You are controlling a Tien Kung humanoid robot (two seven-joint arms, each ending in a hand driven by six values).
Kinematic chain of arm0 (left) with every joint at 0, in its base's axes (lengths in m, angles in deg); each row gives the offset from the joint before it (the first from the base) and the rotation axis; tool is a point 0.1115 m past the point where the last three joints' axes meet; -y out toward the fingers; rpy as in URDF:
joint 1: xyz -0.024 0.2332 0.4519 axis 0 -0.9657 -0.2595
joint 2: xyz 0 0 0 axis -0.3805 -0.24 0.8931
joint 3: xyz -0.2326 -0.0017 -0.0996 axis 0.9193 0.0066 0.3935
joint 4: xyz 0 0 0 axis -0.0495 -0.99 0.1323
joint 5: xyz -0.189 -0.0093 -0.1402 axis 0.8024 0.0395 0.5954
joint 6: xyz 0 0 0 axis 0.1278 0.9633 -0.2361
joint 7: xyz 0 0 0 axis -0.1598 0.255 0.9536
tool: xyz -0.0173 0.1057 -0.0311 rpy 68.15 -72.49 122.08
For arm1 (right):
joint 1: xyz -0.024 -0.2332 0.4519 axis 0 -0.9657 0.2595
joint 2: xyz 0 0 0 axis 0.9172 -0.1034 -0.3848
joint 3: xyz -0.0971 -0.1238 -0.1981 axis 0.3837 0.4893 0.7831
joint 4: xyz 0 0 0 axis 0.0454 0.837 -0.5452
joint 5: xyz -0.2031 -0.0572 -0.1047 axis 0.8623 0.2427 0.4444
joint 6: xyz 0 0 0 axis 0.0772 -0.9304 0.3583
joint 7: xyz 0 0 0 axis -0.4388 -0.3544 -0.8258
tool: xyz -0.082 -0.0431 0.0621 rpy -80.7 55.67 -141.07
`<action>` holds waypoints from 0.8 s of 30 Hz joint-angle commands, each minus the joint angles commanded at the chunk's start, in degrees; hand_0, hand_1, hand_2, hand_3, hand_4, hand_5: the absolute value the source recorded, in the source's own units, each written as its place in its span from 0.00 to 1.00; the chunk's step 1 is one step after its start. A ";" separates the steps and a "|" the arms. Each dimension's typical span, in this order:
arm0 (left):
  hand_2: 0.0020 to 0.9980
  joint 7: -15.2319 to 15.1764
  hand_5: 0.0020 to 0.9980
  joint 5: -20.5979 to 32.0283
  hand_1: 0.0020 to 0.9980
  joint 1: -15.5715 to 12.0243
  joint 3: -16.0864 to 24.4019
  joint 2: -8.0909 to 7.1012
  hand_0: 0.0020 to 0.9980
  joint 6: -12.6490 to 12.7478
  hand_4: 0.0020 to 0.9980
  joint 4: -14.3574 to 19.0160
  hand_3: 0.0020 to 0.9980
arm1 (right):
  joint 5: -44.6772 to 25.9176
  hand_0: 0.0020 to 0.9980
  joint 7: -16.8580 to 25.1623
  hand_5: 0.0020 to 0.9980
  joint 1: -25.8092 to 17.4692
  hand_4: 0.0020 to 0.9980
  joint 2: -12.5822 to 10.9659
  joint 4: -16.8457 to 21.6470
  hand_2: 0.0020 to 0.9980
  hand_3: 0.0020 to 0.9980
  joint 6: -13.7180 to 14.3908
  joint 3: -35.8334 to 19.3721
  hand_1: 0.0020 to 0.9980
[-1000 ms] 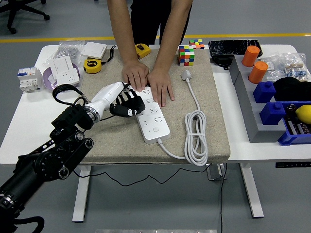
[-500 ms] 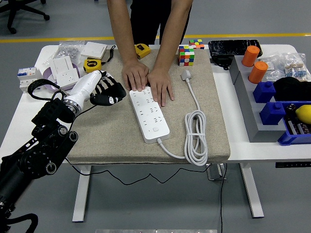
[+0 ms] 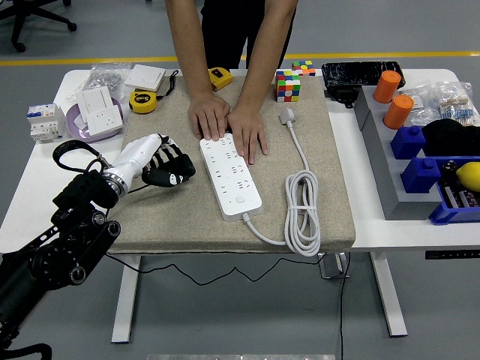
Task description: Pick up the plug,place it near the board,insert it into the board,press the button
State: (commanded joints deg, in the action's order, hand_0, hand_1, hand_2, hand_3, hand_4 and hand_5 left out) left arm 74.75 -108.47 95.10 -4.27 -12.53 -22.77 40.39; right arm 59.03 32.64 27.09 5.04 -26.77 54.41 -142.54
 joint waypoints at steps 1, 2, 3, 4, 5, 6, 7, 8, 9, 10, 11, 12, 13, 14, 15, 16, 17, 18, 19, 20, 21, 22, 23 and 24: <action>0.54 -0.08 0.10 0.26 0.50 0.02 -0.05 -0.10 0.40 -0.41 0.79 -0.04 0.56 | 0.23 0.94 -0.06 0.95 -0.07 1.00 -0.02 0.00 0.83 0.84 -0.01 -0.21 0.89; 0.54 -0.17 0.10 0.36 0.50 0.02 -0.03 -0.13 0.40 -0.68 0.79 -0.07 0.56 | 0.44 0.94 -0.12 0.95 -0.13 1.00 -0.03 0.00 0.83 0.84 -0.03 -0.43 0.89; 0.54 -0.25 0.10 0.57 0.50 0.02 0.02 -0.12 0.40 -0.92 0.79 -0.08 0.56 | 0.58 0.94 -0.16 0.95 -0.15 1.00 -0.03 0.00 0.83 0.84 -0.04 -0.59 0.89; 0.54 -0.36 0.10 0.97 0.50 0.01 0.08 -0.07 0.40 -1.24 0.79 -0.08 0.56 | 0.66 0.94 -0.18 0.95 -0.17 1.00 -0.03 0.00 0.83 0.84 -0.04 -0.68 0.89; 0.54 -0.42 0.10 1.29 0.50 0.00 0.11 -0.04 0.40 -1.43 0.79 -0.08 0.56 | 0.65 0.94 -0.18 0.95 -0.17 1.00 -0.03 0.00 0.83 0.84 -0.04 -0.68 0.89; 0.54 -0.49 0.10 1.61 0.50 0.03 0.13 -0.01 0.40 -1.61 0.79 -0.06 0.56 | 0.62 0.94 -0.16 0.95 -0.13 1.00 -0.03 0.00 0.83 0.84 -0.04 -0.64 0.89; 0.66 -0.54 0.31 1.94 0.69 0.05 0.18 0.03 0.57 -1.85 1.00 -0.03 0.64 | 0.55 0.94 -0.13 0.95 -0.07 1.00 -0.02 0.00 0.83 0.84 -0.03 -0.57 0.89; 0.66 -0.63 0.31 2.34 0.69 0.10 0.28 0.09 0.57 -2.05 1.00 0.00 0.64 | 0.40 0.94 -0.08 0.95 0.02 1.00 -0.01 0.00 0.83 0.84 -0.02 -0.42 0.89; 0.66 -0.70 0.31 2.60 0.69 0.13 0.33 0.11 0.57 -2.12 1.00 0.02 0.64 | 0.31 0.94 -0.05 0.95 0.07 1.00 0.00 0.00 0.83 0.84 -0.02 -0.32 0.89; 0.66 -0.77 0.31 2.92 0.69 0.17 0.38 0.13 0.57 -2.19 1.00 0.06 0.64 | 0.23 0.94 -0.03 0.95 0.14 1.00 0.02 0.00 0.83 0.84 -0.01 -0.24 0.89; 0.66 -0.81 0.31 3.21 0.69 0.19 0.42 0.13 0.57 -2.32 1.00 0.12 0.64 | 0.12 0.94 0.00 0.95 0.19 1.00 0.05 0.00 0.83 0.84 -0.01 -0.14 0.89; 0.66 -0.87 0.31 3.64 0.69 0.22 0.48 0.13 0.57 -2.43 1.00 0.20 0.64 | -0.01 0.94 0.04 0.95 0.24 1.00 0.06 0.00 0.83 0.84 -0.02 -0.01 0.89; 0.78 -0.93 0.50 4.18 0.82 0.22 0.57 0.13 0.70 -2.58 1.00 0.29 0.79 | -0.03 0.94 0.05 0.95 0.27 1.00 0.06 0.00 0.83 0.84 -0.02 0.00 0.89; 0.78 -0.94 0.50 4.49 0.82 0.21 0.64 0.14 0.70 -2.71 1.00 0.35 0.79 | 0.00 0.94 0.04 0.95 0.28 1.00 0.07 0.00 0.83 0.84 -0.03 -0.04 0.89; 0.78 -0.93 0.50 4.72 0.82 0.20 0.69 0.15 0.70 -2.84 1.00 0.39 0.79 | 0.06 0.94 0.03 0.95 0.27 1.00 0.06 0.00 0.83 0.84 -0.03 -0.11 0.89; 0.78 -0.88 0.50 5.18 0.82 0.18 0.78 0.16 0.70 -3.13 1.00 0.47 0.79 | 0.14 0.94 0.00 0.95 0.23 1.00 0.05 0.00 0.83 0.84 -0.05 -0.18 0.89; 0.78 -0.82 0.50 5.46 0.82 0.18 0.81 0.15 0.70 -3.38 1.00 0.53 0.79 | 0.25 0.94 -0.03 0.95 0.21 1.00 0.04 0.00 0.83 0.84 -0.06 -0.31 0.89; 0.78 -0.76 0.50 5.62 0.82 0.19 0.83 0.14 0.70 -3.63 1.00 0.57 0.79 | 0.34 0.94 -0.06 0.95 0.19 1.00 0.03 0.00 0.83 0.84 -0.07 -0.43 0.89; 0.86 -0.66 0.67 5.89 0.90 0.17 0.88 0.12 0.79 -3.99 1.00 0.69 0.85 | 0.42 0.94 -0.09 0.95 0.18 1.00 0.03 0.00 0.83 0.84 -0.07 -0.53 0.89; 0.86 -0.62 0.67 6.19 0.90 0.12 0.97 0.11 0.79 -4.23 1.00 0.84 0.85 | 0.44 0.94 -0.09 0.95 0.17 1.00 0.03 0.00 0.83 0.84 -0.07 -0.54 0.89; 0.86 -0.64 0.67 6.67 0.90 0.02 1.17 0.13 0.79 -4.27 1.00 1.12 0.85 | 0.41 0.94 -0.08 0.95 0.18 1.00 0.04 0.00 0.83 0.84 -0.07 -0.51 0.89; 0.86 -0.70 0.67 7.48 0.90 -0.17 1.49 0.23 0.79 -4.12 1.00 1.54 0.85 | 0.37 0.94 -0.07 0.95 0.19 1.00 0.05 0.00 0.83 0.84 -0.07 -0.49 0.89; 0.86 -0.95 0.67 8.96 0.90 -0.61 2.16 0.48 0.79 -3.57 1.00 2.42 0.85 | 0.34 0.94 -0.05 0.95 0.22 1.00 0.08 0.00 0.83 0.84 -0.06 -0.46 0.89; 0.86 -1.38 0.67 11.34 0.90 -1.33 3.15 0.90 0.79 -2.70 1.00 3.86 0.85 | 0.26 0.94 -0.02 0.95 0.25 1.00 0.11 0.00 0.83 0.84 -0.05 -0.37 0.89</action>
State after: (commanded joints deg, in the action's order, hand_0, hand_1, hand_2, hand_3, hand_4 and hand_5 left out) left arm 73.36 -97.13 93.77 -1.12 -11.64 -25.47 44.25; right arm 59.29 32.62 27.33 5.15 -26.77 54.36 -142.91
